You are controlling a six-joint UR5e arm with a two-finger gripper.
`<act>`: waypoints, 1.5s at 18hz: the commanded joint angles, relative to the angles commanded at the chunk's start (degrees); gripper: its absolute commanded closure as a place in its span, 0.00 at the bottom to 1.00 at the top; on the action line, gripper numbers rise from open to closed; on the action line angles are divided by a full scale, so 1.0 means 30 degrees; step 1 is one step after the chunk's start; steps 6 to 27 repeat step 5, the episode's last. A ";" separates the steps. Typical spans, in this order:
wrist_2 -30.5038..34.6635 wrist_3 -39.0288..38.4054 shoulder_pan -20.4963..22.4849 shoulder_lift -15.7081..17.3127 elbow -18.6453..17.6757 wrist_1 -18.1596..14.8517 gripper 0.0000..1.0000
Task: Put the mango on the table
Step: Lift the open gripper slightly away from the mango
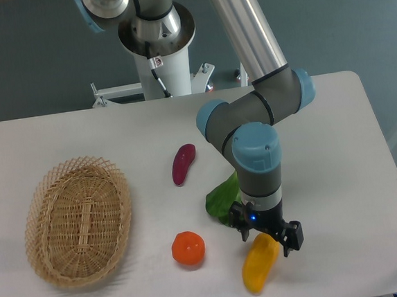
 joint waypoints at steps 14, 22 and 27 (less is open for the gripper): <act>-0.0029 -0.0030 0.0000 0.0146 -0.0234 0.0000 0.00; -0.0029 -0.0030 0.0000 0.0146 -0.0234 0.0000 0.00; -0.0029 -0.0030 0.0000 0.0146 -0.0234 0.0000 0.00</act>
